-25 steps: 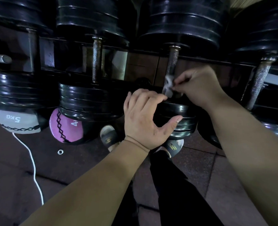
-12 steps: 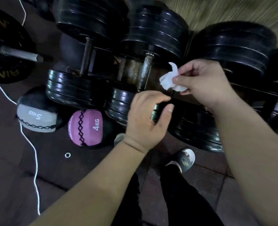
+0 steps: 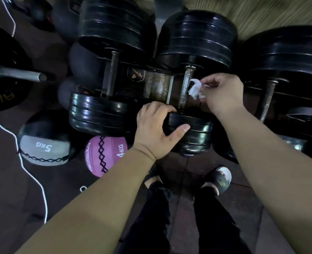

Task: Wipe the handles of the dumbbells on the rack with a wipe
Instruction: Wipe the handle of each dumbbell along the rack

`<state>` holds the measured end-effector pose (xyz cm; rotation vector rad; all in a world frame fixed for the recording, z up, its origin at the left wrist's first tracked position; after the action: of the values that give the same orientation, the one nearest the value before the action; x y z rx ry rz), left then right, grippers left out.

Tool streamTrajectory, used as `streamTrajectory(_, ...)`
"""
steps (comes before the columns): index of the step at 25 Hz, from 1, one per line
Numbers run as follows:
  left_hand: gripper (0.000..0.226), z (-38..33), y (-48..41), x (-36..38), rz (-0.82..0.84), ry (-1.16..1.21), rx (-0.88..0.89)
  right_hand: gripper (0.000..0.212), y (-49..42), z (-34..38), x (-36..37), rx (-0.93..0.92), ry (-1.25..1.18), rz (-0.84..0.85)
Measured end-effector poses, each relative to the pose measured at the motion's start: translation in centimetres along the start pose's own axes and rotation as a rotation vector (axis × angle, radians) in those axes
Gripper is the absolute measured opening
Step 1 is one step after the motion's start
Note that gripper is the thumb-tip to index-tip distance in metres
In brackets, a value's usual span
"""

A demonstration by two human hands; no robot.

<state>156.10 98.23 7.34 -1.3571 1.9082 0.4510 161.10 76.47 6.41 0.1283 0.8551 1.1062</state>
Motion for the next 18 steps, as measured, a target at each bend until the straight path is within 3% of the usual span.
streamTrajectory(4,0.058,0.1,0.2,-0.1,-0.029,0.019,0.014,0.026,-0.6,-0.8,1.2,0.039,0.137,-0.034)
streamTrajectory(7,0.058,0.1,0.1,-0.1,-0.040,0.026,0.022,0.015,0.1,-1.3,1.5,0.075,0.054,-0.025)
streamTrajectory(11,0.057,0.1,0.2,-0.1,-0.052,0.038,0.029,0.033,0.9,-0.2,1.9,-0.024,0.107,0.025)
streamTrajectory(18,0.056,0.1,0.2,-0.2,-0.074,0.048,0.037,0.022,-0.9,0.4,1.8,0.002,-0.025,-0.030)
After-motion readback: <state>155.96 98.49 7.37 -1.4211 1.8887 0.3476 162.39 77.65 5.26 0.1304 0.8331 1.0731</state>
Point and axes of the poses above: each hand's wrist, its own y-axis away from the middle knuckle, its own x-axis out of the palm, z = x × y, the point moved 10 cm from there along -y, towards the middle knuckle, and after that the axes turned 9 degrees about x, right-handed, at the moved point
